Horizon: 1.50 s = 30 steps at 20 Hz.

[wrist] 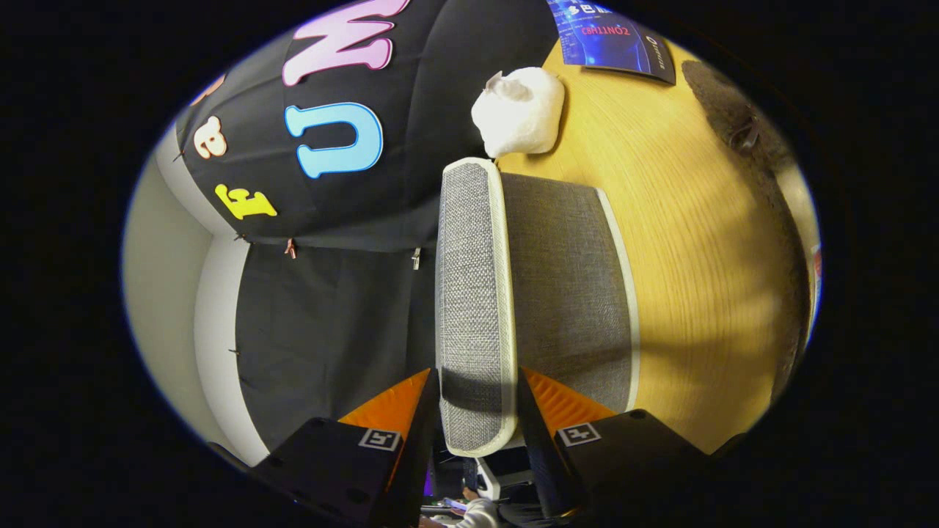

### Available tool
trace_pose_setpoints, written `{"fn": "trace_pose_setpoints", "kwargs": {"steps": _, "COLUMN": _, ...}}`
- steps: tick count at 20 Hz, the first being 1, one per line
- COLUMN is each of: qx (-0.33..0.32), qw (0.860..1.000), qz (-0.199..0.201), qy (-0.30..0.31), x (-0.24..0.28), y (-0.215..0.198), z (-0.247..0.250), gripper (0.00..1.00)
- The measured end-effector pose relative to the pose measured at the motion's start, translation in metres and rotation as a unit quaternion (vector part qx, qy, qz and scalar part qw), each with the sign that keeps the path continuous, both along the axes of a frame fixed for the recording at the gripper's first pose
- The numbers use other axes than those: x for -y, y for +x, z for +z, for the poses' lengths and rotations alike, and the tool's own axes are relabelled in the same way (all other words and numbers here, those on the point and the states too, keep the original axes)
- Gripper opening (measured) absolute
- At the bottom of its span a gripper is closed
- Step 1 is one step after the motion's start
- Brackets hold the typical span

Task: Open the storage box then place both shoes into the box .Put the left shoe in first, then the right shoe, with the right side of both shoes facing outward in a uniform manner.

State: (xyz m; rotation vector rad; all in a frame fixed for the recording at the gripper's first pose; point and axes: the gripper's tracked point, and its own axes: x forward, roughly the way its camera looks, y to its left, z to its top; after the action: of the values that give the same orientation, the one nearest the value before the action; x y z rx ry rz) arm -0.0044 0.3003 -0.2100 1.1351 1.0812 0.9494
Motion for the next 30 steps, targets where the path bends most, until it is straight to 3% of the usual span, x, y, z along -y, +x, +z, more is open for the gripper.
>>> {"fn": "trace_pose_setpoints", "kwargs": {"steps": 1, "qx": -0.002, "qw": 1.000, "qz": 0.005, "qy": 0.003, "x": 0.000, "y": -0.003, "z": 0.003, "gripper": 0.52}}
{"fn": "trace_pose_setpoints", "kwargs": {"steps": 2, "qx": -0.002, "qw": 1.000, "qz": 0.003, "qy": -0.004, "x": 0.001, "y": -0.004, "z": 0.005, "gripper": 0.49}}
{"fn": "trace_pose_setpoints", "kwargs": {"steps": 3, "qx": 0.001, "qw": 1.000, "qz": 0.000, "qy": -0.003, "x": -0.001, "y": -0.003, "z": 0.010, "gripper": 0.28}}
{"fn": "trace_pose_setpoints", "kwargs": {"steps": 6, "qx": 0.001, "qw": 1.000, "qz": 0.002, "qy": 0.027, "x": 0.003, "y": -0.007, "z": 0.037, "gripper": 0.25}}
{"fn": "trace_pose_setpoints", "kwargs": {"steps": 11, "qx": 0.040, "qw": 0.998, "qz": 0.040, "qy": 0.003, "x": -0.020, "y": -0.020, "z": 0.053, "gripper": 0.25}}
{"fn": "trace_pose_setpoints", "kwargs": {"steps": 14, "qx": 0.051, "qw": 0.997, "qz": 0.031, "qy": -0.039, "x": -0.033, "y": -0.010, "z": 0.043, "gripper": 0.06}}
{"fn": "trace_pose_setpoints", "kwargs": {"steps": 18, "qx": 0.038, "qw": 0.998, "qz": 0.032, "qy": -0.028, "x": -0.038, "y": -0.015, "z": 0.070, "gripper": 0.05}}
{"fn": "trace_pose_setpoints", "kwargs": {"steps": 22, "qx": 0.062, "qw": 0.994, "qz": 0.041, "qy": -0.084, "x": -0.050, "y": -0.011, "z": 0.086, "gripper": 0.05}}
{"fn": "trace_pose_setpoints", "kwargs": {"steps": 30, "qx": 0.151, "qw": 0.975, "qz": 0.084, "qy": -0.136, "x": -0.116, "y": -0.015, "z": 0.163, "gripper": 0.05}}
